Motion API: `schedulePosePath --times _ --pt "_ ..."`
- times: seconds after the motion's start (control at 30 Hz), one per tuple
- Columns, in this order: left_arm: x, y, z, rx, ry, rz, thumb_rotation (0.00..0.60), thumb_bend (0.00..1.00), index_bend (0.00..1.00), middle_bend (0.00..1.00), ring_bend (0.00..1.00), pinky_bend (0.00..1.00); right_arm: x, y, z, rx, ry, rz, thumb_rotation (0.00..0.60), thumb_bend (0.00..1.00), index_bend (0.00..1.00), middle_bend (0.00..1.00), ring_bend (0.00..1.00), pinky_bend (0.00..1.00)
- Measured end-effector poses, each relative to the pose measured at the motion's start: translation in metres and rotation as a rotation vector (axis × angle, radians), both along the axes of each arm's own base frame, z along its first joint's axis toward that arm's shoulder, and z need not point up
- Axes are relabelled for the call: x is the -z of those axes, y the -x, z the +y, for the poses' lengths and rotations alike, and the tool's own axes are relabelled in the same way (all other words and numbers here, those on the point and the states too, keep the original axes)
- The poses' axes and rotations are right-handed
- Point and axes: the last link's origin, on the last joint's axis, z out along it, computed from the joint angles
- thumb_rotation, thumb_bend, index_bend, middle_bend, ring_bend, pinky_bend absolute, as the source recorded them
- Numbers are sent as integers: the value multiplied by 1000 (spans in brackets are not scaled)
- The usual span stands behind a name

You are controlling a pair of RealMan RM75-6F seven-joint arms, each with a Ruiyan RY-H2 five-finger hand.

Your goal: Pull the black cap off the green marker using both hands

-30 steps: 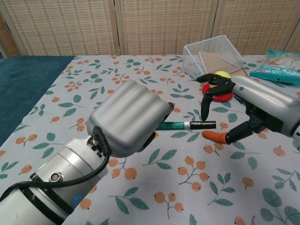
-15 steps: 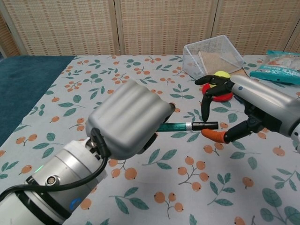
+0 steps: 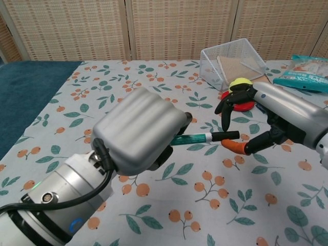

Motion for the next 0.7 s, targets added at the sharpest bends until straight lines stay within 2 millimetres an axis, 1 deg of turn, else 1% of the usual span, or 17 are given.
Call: schedulePosePath --times 0.07,0.3,0.57,0.7 --pt "0 0 -1 4 1 -1 600 572 910 1000 837 982 1 -1 0 2 1 -4 600 420 1000 310 0 0" --pt "0 1 -1 11 1 -5 600 598 910 1000 838 982 3 0 6 -16 -17 28 600 440 1000 328 14 0" --pt "1 5 -2 10 12 11 600 650 912 1000 840 981 -7 -4 0 -21 64 -8 600 446 1000 332 21 0" --pt "1 4 -2 13 18 2 600 660 915 1000 842 982 -4 0 2 -21 56 18 600 448 1000 333 22 0"
